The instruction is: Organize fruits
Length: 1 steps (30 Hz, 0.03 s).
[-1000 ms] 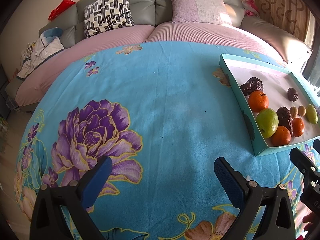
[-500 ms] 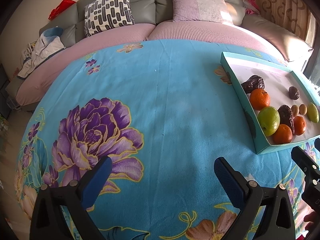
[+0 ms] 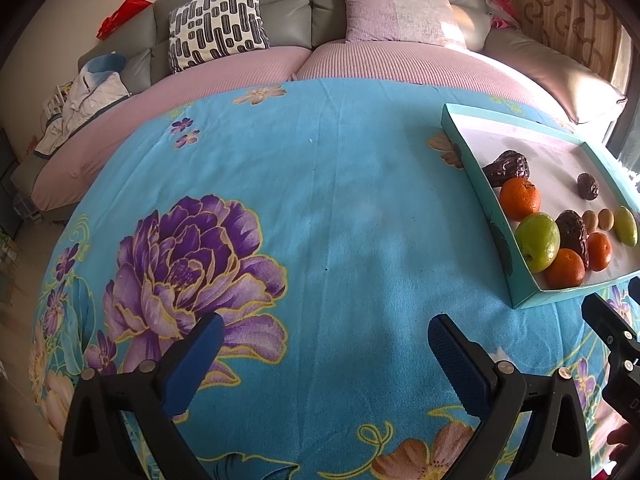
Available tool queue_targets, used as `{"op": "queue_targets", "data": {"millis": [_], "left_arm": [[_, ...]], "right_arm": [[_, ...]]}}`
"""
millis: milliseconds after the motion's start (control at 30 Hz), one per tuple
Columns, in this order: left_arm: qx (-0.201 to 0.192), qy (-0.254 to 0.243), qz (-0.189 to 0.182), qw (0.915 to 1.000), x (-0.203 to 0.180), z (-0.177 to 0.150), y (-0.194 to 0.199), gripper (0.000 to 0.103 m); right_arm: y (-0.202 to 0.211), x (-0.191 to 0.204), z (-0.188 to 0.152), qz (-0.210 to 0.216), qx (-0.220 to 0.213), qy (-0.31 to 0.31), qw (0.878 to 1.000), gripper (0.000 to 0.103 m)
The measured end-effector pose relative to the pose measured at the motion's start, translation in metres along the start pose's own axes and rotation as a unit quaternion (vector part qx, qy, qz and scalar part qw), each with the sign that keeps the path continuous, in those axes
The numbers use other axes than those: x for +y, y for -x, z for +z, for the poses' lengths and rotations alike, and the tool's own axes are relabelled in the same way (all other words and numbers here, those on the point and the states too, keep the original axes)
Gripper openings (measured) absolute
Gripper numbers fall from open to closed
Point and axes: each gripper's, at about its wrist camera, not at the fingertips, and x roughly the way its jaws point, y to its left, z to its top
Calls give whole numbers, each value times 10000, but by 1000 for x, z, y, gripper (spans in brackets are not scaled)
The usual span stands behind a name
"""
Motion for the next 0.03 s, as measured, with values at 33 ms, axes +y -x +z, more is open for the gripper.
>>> {"op": "queue_targets", "data": {"millis": [33], "left_arm": [[2, -1, -1, 10000, 0, 0, 0, 103]], "right_arm": [[0, 0, 0, 0, -1, -1, 10000, 92]]}}
